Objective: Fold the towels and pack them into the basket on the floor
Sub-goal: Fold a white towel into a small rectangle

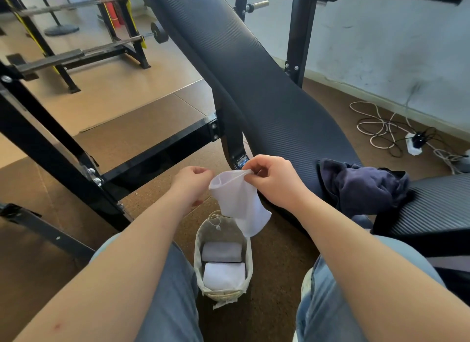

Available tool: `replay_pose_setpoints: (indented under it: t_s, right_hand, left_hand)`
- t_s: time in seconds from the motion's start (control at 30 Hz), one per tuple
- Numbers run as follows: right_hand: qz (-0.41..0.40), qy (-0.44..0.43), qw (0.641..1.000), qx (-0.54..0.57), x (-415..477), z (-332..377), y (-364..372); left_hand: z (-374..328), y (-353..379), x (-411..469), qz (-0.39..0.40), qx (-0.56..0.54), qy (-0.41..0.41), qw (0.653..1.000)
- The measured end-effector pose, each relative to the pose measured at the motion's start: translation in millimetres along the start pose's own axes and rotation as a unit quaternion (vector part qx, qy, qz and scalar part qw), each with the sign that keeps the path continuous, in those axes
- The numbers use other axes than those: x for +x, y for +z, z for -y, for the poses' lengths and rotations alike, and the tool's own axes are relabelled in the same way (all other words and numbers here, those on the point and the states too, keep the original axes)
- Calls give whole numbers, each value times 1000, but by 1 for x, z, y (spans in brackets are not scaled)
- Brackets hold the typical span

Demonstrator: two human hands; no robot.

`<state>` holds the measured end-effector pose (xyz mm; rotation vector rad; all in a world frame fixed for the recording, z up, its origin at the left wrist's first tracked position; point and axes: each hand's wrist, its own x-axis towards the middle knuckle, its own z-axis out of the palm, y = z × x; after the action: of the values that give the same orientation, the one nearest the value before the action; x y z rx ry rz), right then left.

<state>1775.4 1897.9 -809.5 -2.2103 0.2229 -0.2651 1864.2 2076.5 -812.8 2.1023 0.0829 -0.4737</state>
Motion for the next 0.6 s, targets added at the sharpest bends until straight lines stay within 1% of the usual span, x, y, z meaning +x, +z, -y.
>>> replay_pose_setpoints:
  t_s: [0.07, 0.2, 0.33, 0.43, 0.5, 0.6]
  right_hand:
    - [3, -8, 1000, -2, -1, 1, -2]
    - [11, -14, 1000, 0, -4, 2, -2]
    - [28, -22, 999, -6, -7, 4, -2]
    - [34, -26, 999, -13, -8, 6, -2]
    - [30, -25, 999, -31, -7, 6, -3]
    - [22, 3, 997, -79, -5, 0, -5]
  left_hand:
    - [0, -1, -1, 22, -15, -29, 999]
    - [-1, 0, -5, 80, -19, -44, 996]
    - [-1, 4, -10, 117, 50, -22, 992]
    - [3, 4, -7, 104, 114, -14, 988]
    - [5, 2, -5, 73, 146, -2, 987]
    - [6, -3, -2, 25, 158, 21, 987]
